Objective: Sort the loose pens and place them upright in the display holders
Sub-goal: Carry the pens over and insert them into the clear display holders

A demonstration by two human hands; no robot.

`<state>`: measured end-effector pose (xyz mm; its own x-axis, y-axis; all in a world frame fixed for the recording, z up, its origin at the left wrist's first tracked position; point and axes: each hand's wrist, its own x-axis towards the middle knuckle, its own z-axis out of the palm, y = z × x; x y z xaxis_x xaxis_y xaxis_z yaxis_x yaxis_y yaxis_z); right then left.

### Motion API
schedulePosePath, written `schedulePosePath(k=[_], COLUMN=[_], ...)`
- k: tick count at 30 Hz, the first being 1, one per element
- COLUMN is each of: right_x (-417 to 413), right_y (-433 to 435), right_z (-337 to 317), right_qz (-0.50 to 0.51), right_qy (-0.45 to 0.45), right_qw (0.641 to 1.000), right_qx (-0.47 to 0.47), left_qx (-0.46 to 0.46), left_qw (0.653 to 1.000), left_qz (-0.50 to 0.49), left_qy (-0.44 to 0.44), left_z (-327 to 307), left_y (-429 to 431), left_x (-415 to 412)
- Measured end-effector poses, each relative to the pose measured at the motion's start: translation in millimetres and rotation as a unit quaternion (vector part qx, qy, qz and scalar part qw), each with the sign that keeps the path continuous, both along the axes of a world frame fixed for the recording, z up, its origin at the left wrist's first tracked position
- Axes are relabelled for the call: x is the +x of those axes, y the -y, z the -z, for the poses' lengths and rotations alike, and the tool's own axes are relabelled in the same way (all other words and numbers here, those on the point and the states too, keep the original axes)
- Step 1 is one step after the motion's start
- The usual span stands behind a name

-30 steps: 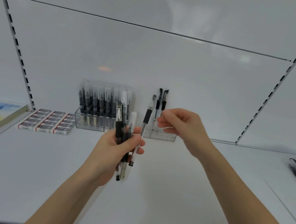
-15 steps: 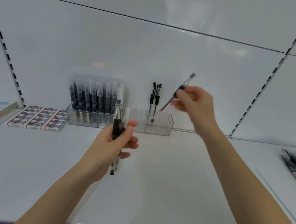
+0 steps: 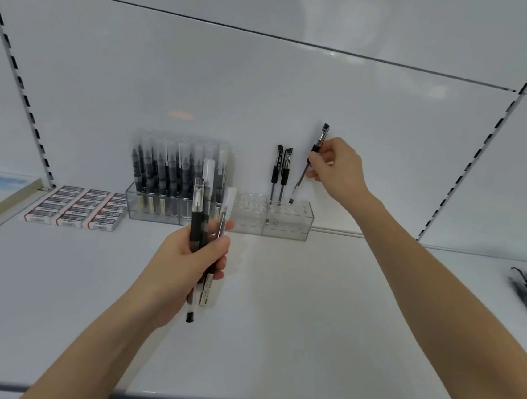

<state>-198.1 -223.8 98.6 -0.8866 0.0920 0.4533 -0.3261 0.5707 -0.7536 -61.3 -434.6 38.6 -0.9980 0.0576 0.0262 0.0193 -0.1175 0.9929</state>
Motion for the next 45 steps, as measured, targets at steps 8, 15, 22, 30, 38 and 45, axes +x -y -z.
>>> schedulePosePath(k=[8,15,22,30,38,45], right_x=[2.8,9.8,66.0,115.1,124.0,89.2], right_y=[10.1,6.0,21.2,56.0,51.5,-3.5], right_z=[26.1,28.3,18.0,-2.8,1.6,-14.6], right_qz=[-0.012,0.007,-0.067,-0.099,-0.112,-0.031], right_qy=[0.059,0.08,0.021,0.021,0.111,0.034], right_qw=[0.995,0.995,0.993,0.994,0.98,0.943], right_qx=[0.074,0.059,-0.093,-0.029,-0.12,-0.33], left_qx=[0.044,0.076,0.057,-0.047,-0.058,-0.051], left_qw=[0.999,0.997,0.998,0.996,0.992,0.993], left_qz=[-0.012,-0.009,0.03,0.069,0.109,0.105], left_qy=[0.0,0.011,0.009,-0.015,-0.033,0.0], left_z=[-0.6,-6.2,-8.6,-3.2,-0.4,0.9], left_y=[0.1,-4.2,-10.0,-28.1,-29.6,-32.0], left_x=[-0.6,0.2,-1.5,-1.3,-2.4,-2.2])
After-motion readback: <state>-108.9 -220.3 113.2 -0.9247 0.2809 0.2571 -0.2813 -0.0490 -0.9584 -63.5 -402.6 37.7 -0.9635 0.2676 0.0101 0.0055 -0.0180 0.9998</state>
